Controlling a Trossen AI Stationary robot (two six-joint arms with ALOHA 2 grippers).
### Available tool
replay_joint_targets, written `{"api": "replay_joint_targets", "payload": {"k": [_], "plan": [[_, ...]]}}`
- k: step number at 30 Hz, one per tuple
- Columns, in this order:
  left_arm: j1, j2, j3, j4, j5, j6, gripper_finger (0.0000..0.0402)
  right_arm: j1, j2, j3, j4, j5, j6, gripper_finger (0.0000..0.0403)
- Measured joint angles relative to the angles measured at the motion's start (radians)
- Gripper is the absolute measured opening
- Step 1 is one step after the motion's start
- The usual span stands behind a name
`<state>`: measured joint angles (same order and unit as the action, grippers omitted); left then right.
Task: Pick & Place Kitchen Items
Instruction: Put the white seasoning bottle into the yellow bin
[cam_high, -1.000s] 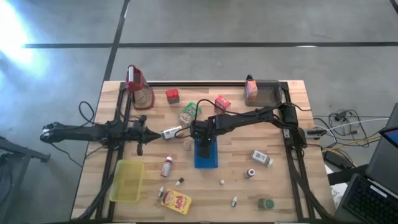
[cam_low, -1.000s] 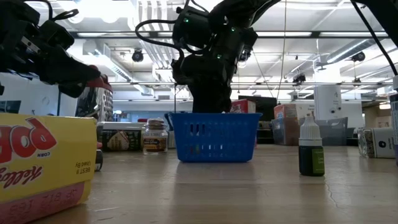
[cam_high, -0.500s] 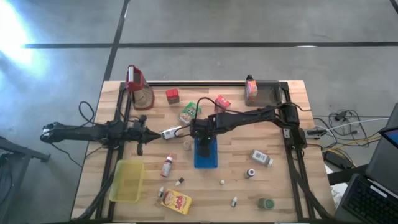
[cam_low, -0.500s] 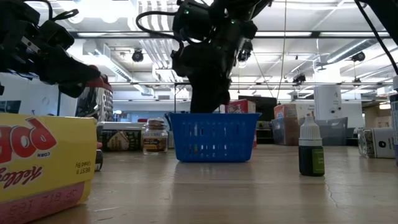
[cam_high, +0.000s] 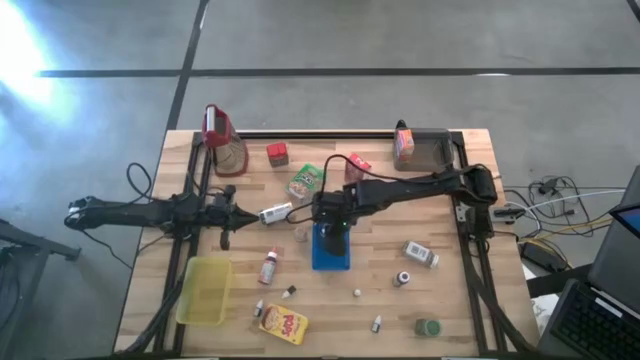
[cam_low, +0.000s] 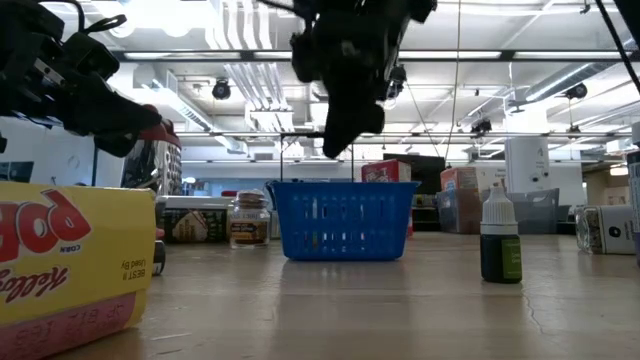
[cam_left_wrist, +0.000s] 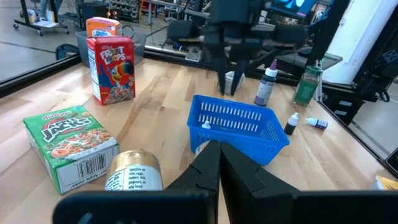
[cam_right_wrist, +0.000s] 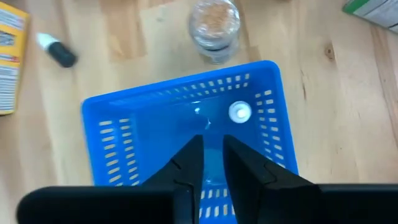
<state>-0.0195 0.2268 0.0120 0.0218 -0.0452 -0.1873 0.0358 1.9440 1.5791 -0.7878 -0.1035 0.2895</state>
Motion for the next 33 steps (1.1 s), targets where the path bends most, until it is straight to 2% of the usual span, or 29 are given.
{"api": "replay_joint_targets", "payload": {"k": [8,16,28,33], "plan": [[0.0,0.0,0.0,0.0,0.0,0.0,0.0012,0.059,-0.063,0.0,-0.032,0.011,0.06,0.0023],[0.0,0.0,0.0,0.0,0.0,0.0,0.0012,0.137,-0.069,-0.001,-0.103,0.045,0.133,0.0009],[0.0,0.0,0.0,0.0,0.0,0.0,0.0012,0.247,-0.09,-0.001,-0.238,0.172,0.226,0.0008],[0.0,0.0,0.0,0.0,0.0,0.0,0.0012,0.281,-0.134,-0.001,-0.325,0.267,0.283,0.0008]]}}
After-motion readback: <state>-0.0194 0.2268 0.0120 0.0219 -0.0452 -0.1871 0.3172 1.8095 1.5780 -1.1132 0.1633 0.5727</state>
